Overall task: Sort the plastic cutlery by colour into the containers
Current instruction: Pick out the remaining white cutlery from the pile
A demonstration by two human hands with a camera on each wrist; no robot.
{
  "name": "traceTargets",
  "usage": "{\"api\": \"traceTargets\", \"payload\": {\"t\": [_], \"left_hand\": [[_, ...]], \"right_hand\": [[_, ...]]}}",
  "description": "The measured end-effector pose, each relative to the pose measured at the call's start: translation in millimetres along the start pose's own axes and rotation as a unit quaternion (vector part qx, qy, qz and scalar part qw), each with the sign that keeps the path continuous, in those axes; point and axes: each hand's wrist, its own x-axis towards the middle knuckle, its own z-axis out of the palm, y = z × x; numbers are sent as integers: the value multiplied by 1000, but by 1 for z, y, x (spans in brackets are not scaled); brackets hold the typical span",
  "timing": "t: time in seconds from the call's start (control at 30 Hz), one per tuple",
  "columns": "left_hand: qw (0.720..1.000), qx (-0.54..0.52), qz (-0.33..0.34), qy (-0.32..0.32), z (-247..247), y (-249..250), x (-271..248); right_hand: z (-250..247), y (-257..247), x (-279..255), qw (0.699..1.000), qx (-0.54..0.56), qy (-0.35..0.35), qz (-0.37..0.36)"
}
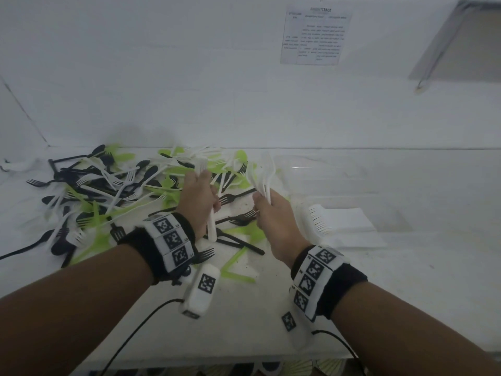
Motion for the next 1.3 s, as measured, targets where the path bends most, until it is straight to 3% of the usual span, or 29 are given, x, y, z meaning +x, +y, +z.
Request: {"api": "traceTargets", "payload": {"t": [0.17, 0.33, 0.4, 0.57, 0.7, 0.9, 1.07, 1.3], "left_hand": [[995, 24, -48, -78, 23, -7, -23], [998, 32, -53, -25, 22, -8, -15], [998, 35, -43, -17, 16, -7, -14], [999, 50, -5, 14, 7, -5, -11], [997, 83, -1, -4, 8, -8, -13], [994, 48, -54, -87, 23, -4, -33], [995, 63, -35, -71, 22, -2, -30], [993, 39, -42, -103, 9, 0, -23]], "right_hand": [[10, -9, -12, 992, -10, -122, -12], [14, -8, -17, 985, 13, -173, 2], [11, -7, -15, 986, 26, -164, 6], [0, -5, -5, 999, -3, -45, -4], [-1, -5, -8, 993, 34, -101, 45], [12, -6, -9, 991, 54, -124, -5], [13, -5, -8, 988, 65, -138, -34], [9, -5, -8, 989, 61, -127, -44]]}}
